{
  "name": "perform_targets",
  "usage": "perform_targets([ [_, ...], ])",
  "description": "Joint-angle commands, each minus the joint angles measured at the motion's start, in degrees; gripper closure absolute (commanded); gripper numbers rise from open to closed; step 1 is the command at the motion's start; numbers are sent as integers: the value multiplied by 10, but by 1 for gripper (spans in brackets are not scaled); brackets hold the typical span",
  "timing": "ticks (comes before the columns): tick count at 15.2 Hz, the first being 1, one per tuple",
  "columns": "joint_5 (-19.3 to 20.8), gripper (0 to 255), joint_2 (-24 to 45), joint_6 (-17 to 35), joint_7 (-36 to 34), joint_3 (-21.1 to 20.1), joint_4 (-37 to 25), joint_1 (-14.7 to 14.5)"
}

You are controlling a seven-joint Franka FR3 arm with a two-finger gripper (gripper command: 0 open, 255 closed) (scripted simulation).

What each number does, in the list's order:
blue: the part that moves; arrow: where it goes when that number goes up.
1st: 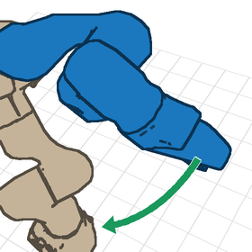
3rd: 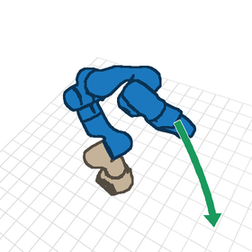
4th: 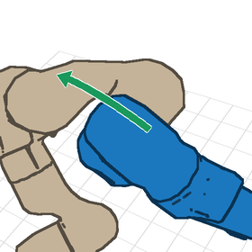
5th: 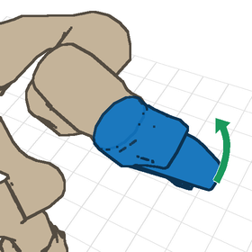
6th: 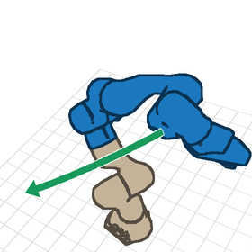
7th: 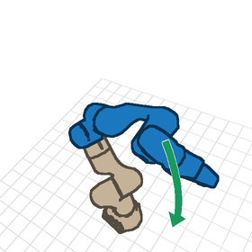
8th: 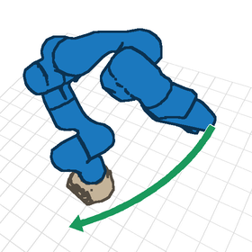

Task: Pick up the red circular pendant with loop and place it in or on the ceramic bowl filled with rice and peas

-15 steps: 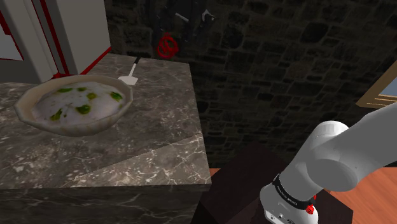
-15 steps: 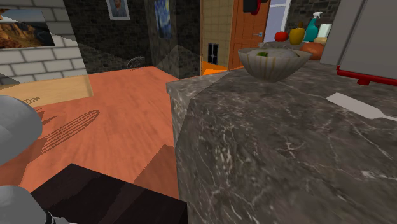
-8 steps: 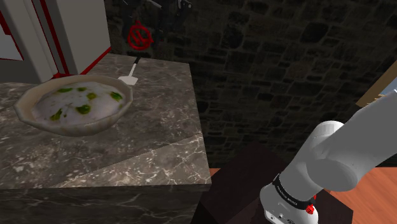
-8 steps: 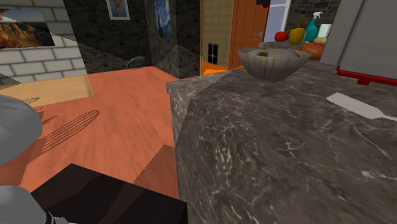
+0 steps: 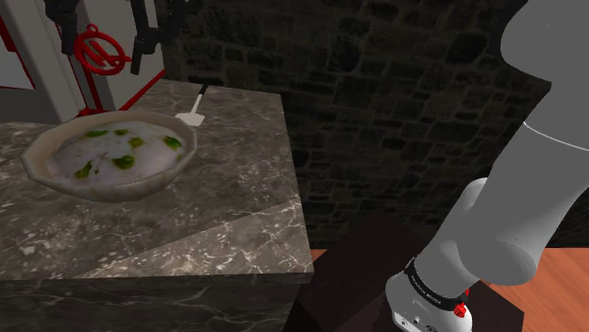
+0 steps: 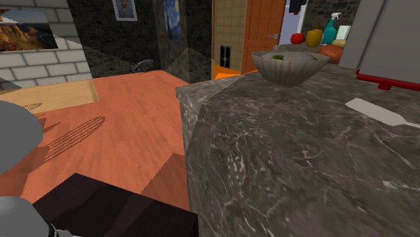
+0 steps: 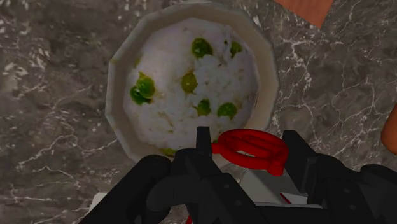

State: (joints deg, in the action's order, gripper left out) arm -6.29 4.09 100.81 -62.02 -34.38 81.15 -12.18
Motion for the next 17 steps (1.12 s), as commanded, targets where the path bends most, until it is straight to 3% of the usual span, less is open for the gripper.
perform_targets([
  [1, 11, 255, 13, 9, -10, -3, -4, -6],
  [12, -13, 255, -17, 99, 14, 1, 113, 3],
  [17, -14, 255, -17, 102, 14, 1, 117, 3],
])
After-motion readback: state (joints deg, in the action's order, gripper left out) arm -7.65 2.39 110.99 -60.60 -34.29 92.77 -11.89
